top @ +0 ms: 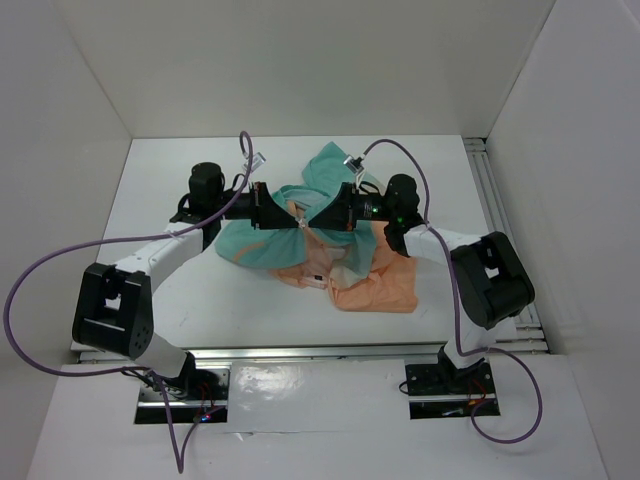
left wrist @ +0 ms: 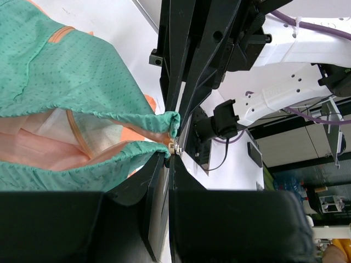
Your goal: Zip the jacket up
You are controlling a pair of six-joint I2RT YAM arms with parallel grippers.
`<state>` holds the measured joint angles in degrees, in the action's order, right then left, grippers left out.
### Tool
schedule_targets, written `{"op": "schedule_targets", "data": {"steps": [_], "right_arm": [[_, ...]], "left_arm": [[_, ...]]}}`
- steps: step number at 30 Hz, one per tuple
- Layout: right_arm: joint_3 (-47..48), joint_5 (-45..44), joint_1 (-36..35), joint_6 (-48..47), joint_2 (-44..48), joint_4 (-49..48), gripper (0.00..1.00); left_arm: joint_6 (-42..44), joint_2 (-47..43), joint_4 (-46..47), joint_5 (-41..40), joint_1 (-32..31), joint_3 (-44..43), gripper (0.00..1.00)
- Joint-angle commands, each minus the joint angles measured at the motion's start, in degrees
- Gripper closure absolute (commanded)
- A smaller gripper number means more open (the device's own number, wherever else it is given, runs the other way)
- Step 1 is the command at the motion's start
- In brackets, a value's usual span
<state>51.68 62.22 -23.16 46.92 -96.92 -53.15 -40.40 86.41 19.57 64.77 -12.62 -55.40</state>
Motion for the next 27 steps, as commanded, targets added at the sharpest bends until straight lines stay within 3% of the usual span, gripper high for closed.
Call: {"op": "schedule_targets", "data": {"steps": [1,27], "right_arm": [[2.98,0.27,-0.57,0.02,-0.02,-1.17,1.00],[4.04,-0.33,-2.16,-1.04,1.04,1.03,1.00]], "left_arm": [[2.69,-2.21,0.56,1.76,0.05,-1.38,1.00],[3.84,-2.21,-1.56,-0.35,0.05,-2.44,1.00]]}}
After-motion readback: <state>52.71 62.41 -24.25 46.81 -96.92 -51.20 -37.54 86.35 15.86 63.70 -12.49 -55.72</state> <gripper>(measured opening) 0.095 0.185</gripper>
